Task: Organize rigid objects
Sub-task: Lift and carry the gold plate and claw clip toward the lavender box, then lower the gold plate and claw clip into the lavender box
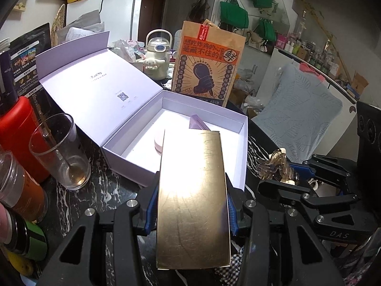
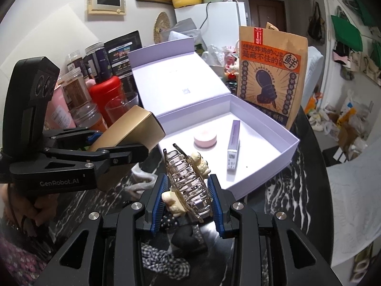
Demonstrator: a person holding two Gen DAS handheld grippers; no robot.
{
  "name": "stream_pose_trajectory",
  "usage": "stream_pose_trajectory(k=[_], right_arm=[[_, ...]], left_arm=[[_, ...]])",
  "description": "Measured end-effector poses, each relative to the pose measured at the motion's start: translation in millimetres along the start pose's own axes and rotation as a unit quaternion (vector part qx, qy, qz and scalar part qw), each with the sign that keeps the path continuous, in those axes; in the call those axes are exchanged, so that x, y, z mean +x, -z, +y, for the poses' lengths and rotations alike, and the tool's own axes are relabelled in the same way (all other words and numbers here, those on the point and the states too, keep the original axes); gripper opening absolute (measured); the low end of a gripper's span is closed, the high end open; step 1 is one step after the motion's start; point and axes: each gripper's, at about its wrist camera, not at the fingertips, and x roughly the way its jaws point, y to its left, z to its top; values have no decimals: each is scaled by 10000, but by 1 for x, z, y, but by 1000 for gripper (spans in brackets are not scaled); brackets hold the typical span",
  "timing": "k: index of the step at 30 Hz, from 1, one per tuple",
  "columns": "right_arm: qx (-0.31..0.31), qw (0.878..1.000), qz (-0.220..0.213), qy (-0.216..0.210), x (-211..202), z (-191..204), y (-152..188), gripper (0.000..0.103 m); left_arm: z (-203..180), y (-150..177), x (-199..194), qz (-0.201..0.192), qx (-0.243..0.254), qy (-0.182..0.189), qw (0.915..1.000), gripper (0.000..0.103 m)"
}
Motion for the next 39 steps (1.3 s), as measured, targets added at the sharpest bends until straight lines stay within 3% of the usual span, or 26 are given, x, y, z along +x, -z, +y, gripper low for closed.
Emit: stream_pose_trajectory(k=[18,39], right_arm=[[54,9997,-41,246,25,-32,-27,34],[267,9961,150,830,51,-76,-51,34]], left_arm=[[6,-29,39,62,113,-14,9999,45],[4,-73,84,24,487,-22,9988,46]])
